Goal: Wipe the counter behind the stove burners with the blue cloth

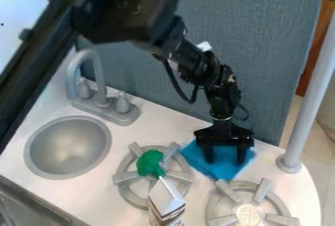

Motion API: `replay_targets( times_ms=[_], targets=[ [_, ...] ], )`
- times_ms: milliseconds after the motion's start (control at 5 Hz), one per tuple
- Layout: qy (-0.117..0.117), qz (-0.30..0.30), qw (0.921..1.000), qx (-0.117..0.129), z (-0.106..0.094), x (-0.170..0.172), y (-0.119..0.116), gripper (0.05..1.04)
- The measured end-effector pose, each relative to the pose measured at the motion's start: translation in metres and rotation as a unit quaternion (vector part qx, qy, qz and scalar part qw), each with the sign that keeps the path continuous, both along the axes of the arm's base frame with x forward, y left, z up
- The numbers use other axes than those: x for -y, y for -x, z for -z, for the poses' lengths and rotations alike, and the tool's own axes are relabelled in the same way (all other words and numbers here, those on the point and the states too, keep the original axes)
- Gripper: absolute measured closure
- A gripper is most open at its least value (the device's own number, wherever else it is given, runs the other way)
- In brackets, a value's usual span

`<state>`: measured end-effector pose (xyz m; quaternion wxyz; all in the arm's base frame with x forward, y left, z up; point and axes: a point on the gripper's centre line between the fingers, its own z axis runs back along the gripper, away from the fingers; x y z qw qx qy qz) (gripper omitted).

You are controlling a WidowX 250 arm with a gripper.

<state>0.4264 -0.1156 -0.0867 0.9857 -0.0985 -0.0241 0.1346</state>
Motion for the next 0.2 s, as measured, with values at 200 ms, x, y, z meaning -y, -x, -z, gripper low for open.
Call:
replay_targets(
  times_ms=[200],
  targets=[
    [0.026, -0.005, 0.9981, 0.055, -0.0564, -0.0022, 0.0045, 0.083]
  ],
)
